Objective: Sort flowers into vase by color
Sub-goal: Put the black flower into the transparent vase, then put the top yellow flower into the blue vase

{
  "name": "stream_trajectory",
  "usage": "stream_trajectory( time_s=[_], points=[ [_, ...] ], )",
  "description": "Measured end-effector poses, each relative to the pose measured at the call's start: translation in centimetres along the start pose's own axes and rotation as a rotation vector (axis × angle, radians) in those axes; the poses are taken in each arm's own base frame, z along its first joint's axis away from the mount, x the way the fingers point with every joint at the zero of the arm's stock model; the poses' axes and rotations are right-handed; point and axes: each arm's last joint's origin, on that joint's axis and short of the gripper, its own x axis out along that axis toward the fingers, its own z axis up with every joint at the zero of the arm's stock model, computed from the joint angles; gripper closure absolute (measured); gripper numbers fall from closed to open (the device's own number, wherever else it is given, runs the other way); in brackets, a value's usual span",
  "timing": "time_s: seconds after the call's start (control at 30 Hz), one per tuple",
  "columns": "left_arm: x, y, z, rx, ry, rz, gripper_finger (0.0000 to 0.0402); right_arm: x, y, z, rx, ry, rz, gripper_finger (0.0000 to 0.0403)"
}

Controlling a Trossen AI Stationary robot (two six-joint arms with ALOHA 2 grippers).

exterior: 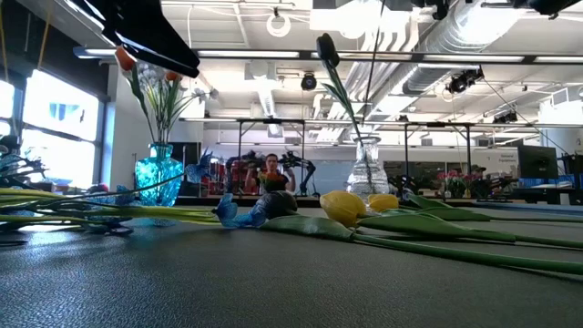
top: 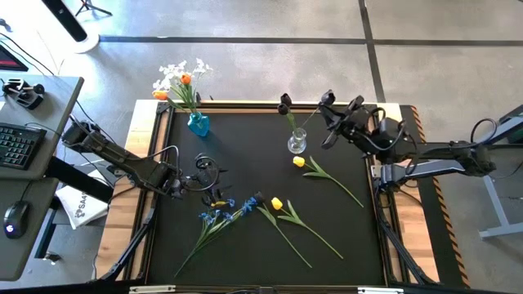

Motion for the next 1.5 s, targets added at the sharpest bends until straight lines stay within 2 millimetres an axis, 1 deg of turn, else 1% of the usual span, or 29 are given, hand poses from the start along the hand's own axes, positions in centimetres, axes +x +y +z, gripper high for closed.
stream_trajectory(
  time_s=[0.3, 0.5, 0.67, 0.77, 0.9, 0.97, 1.07, 1.17, 1.27, 1.37, 1.5],
  points=[
    [0.0, 0.0, 0.0, 0.0, 0.0, 0.0, 0.0154, 0.7, -0.6, -2.1, 0.02, 0.148, -0.035, 0.0403],
    [0.0, 0.0, 0.0, -0.001, -0.001, 0.0, 0.0154, 2.0, -0.8, -4.5, 0.035, 0.25, -0.06, 0.0403],
    [0.0, 0.0, 0.0, -0.001, -0.001, 0.0, 0.0154, 3.2, -0.8, -6.9, 0.079, 0.33, -0.009, 0.0403],
    [0.0, 0.0, 0.0, -0.001, -0.002, -0.001, 0.0154, 3.6, -0.8, -7.8, 0.101, 0.364, 0.014, 0.0402],
    [0.0, 0.0, 0.0, -0.002, -0.002, 0.0, 0.0154, 3.6, -1.1, -8.4, 0.117, 0.405, 0.001, 0.0384],
    [0.0, 0.0, 0.0, -0.002, -0.003, -0.001, 0.0154, 3.5, -1.2, -8.6, 0.111, 0.429, 0.001, 0.0362],
    [0.0, 0.0, 0.1, -0.004, -0.005, 0.0, 0.0154, 3.4, -1.2, -8.6, 0.103, 0.471, 0.004, 0.0317],
    [0.0, 0.0, 0.1, -0.004, -0.006, 0.003, 0.0154, 3.8, -1.2, -7.8, 0.09, 0.511, 0.01, 0.0269],
    [0.0, 0.0, 0.1, -0.004, -0.006, 0.003, 0.0154, 4.4, -1.2, -6.8, 0.084, 0.529, 0.037, 0.023],
    [0.0, 0.0, 0.0, -0.011, -0.006, 0.003, 0.0154, 4.7, -1.1, -5.8, 0.078, 0.558, 0.05, 0.0206],
    [0.0, 0.0, 0.1, -0.011, -0.006, 0.003, 0.0154, 4.8, 0.0, -4.5, 0.075, 0.574, 0.099, 0.0198]
  ],
)
